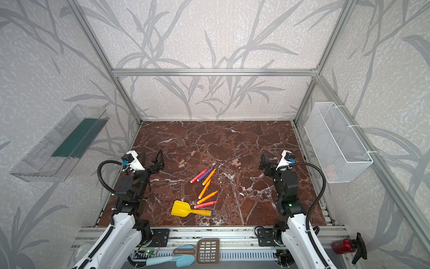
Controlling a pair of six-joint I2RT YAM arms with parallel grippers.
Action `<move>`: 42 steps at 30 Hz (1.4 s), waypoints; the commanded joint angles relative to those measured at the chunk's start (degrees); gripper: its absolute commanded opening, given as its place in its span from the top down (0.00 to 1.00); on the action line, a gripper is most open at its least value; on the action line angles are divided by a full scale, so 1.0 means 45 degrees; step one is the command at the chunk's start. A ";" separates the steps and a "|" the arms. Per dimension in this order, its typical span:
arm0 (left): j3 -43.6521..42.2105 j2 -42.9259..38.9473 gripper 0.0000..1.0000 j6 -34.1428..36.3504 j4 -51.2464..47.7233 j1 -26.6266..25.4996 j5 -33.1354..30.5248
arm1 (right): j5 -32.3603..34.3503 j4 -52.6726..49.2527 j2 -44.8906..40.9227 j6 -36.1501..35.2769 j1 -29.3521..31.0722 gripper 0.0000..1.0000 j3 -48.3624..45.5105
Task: Insert the pens into the pen caps
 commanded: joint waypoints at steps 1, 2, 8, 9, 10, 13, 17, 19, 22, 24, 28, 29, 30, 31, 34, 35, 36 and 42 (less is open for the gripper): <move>0.0756 0.0394 0.01 -0.2262 -0.0723 -0.0037 0.0898 | -0.0621 -0.0478 -0.1018 0.0593 -0.0067 0.01 -0.0194; 0.1020 0.0691 0.01 -0.2696 -0.0908 -0.0028 0.1013 | -0.0428 -0.0890 -0.1087 0.0704 -0.0062 0.01 -0.0009; 0.2327 0.1644 0.01 -0.4626 -0.3849 -0.0020 0.0110 | -0.0306 -0.1638 0.0446 0.1465 -0.0067 0.01 0.0748; 0.2084 0.1475 0.01 -0.4610 -0.3431 -0.0012 -0.0092 | -0.0545 -0.1474 0.0841 0.1443 -0.0067 0.01 0.0808; 0.1871 0.1220 0.01 -0.4337 -0.3284 -0.0008 -0.0144 | -0.0682 -0.1323 0.1229 0.1376 -0.0067 0.01 0.0854; 0.2165 0.0743 0.01 -0.3903 -0.4996 -0.0015 -0.0650 | -0.0304 -0.1093 0.2238 0.1127 -0.0067 0.01 0.0946; 0.2433 0.0759 0.01 -0.3244 -0.6553 0.0016 -0.1456 | 0.0925 -0.1190 0.3452 0.0991 -0.0067 0.01 0.1094; 0.2867 0.0860 0.01 -0.3118 -0.7866 0.0012 -0.1889 | 0.1383 -0.1027 0.4148 0.1310 -0.0067 0.01 0.1079; 0.3025 0.1020 0.01 -0.2387 -0.7736 0.0012 -0.0730 | 0.1482 -0.0605 0.5042 0.1500 -0.0062 0.00 0.1094; 0.3015 0.0989 0.01 -0.2237 -0.7644 0.0001 -0.0211 | 0.1362 -0.0025 0.5471 0.1471 -0.0067 0.01 0.1056; 0.2953 0.0975 0.08 -0.2242 -0.7394 -0.0157 0.0697 | 0.1123 0.0347 0.5933 0.1363 -0.0049 0.01 0.1143; 0.3151 0.1123 0.14 -0.2107 -0.7719 -0.0324 0.0698 | 0.1073 0.0533 0.6068 0.1329 -0.0047 0.01 0.1152; 0.3497 0.1353 0.21 -0.1865 -0.8294 -0.0614 0.0538 | 0.0976 0.0674 0.6201 0.1287 -0.0047 0.01 0.1186; 0.3854 0.1667 0.27 -0.1582 -0.8904 -0.1044 0.0191 | 0.0898 0.0741 0.6372 0.1237 -0.0047 0.01 0.1275; 0.4730 0.2847 0.35 -0.0726 -1.0013 -0.3251 -0.1592 | 0.0727 0.0608 0.6792 0.1168 -0.0047 0.02 0.1569; 0.4911 0.3242 0.36 -0.0569 -1.0087 -0.4165 -0.2032 | 0.0669 0.0555 0.6876 0.1154 -0.0047 0.02 0.1634; 0.5093 0.3735 0.37 -0.0431 -1.0128 -0.4955 -0.2373 | 0.0608 0.0514 0.6918 0.1148 -0.0047 0.02 0.1679; 0.5810 0.5604 0.42 0.0464 -1.0536 -0.8217 -0.3445 | 0.0295 0.0410 0.6311 0.1168 -0.0028 0.03 0.1294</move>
